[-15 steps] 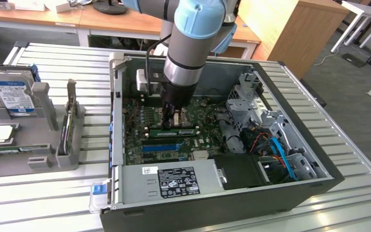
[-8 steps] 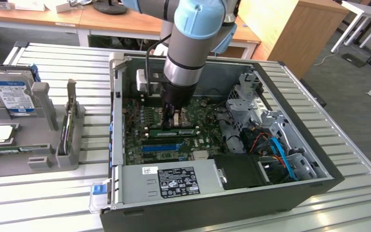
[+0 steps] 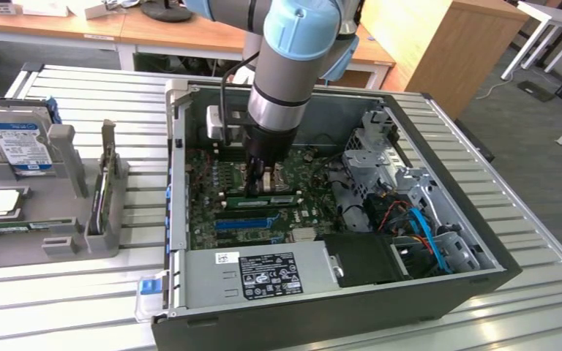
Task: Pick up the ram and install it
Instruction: 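Press down the ram until it locks into place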
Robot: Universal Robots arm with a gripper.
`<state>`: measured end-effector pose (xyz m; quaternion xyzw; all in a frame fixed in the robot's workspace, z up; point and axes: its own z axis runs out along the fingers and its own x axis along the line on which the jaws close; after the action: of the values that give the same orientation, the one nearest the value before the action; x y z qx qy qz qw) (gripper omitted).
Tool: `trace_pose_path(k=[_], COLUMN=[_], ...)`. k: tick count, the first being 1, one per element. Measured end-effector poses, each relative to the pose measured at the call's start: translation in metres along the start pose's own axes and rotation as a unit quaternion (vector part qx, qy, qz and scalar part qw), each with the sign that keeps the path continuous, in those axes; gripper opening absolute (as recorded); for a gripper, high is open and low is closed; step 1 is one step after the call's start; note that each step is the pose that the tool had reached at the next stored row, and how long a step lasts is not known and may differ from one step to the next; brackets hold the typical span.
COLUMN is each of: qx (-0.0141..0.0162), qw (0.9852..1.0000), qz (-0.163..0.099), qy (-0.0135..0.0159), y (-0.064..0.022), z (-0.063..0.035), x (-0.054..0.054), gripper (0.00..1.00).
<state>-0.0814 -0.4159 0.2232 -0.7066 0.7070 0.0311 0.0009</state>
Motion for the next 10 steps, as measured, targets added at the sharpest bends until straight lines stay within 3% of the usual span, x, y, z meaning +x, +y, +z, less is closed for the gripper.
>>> trace_pose_path(k=[10], qx=[0.0002], qw=[1.0], qz=[0.0], qy=[0.0002], y=[0.0], z=[0.0009], x=[0.0001], gripper=[0.11])
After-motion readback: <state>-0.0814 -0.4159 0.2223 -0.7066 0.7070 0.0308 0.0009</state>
